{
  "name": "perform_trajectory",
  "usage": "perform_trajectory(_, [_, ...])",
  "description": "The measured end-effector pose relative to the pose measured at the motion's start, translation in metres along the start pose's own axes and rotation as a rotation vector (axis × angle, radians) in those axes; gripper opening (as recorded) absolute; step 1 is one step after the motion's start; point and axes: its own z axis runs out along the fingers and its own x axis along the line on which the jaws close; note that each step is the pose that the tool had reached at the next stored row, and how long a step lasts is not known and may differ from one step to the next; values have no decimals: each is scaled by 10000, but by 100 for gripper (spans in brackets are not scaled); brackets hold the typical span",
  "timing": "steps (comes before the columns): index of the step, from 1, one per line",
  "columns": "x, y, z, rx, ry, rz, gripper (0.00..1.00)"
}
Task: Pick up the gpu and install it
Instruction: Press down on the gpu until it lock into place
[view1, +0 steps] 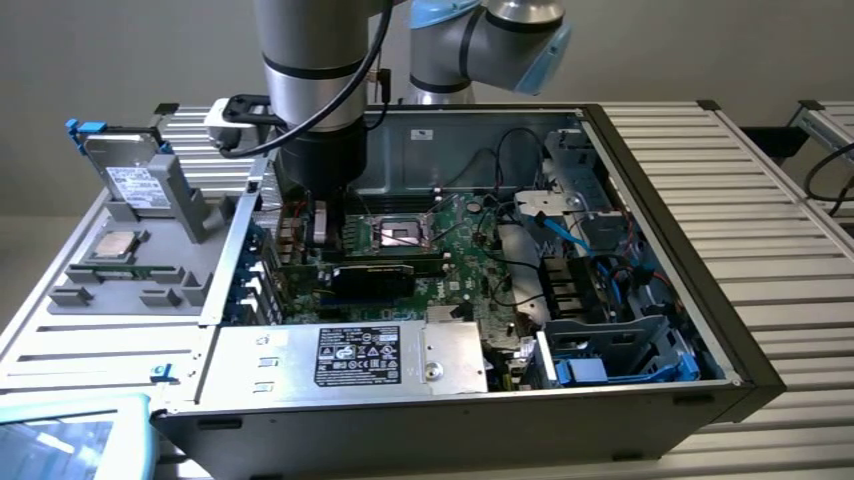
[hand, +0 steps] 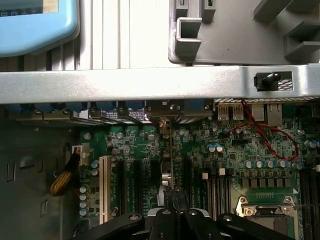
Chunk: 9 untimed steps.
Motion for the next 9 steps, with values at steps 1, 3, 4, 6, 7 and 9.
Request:
perform_trajectory(1, [1, 0, 0, -1, -9, -1, 12])
perform_trajectory(3, [1, 0, 0, -2, -24, -4, 12])
perform_trajectory(4, [2, 0, 0, -2, -29, -5, 12])
perform_trajectory(6, [3, 2, 3, -2, -46, -8, 12])
perform_trajectory(7, [4, 3, 5, -2, -57, -10, 12])
perform_trajectory(9, [5, 9, 8, -5, -78, -14, 12])
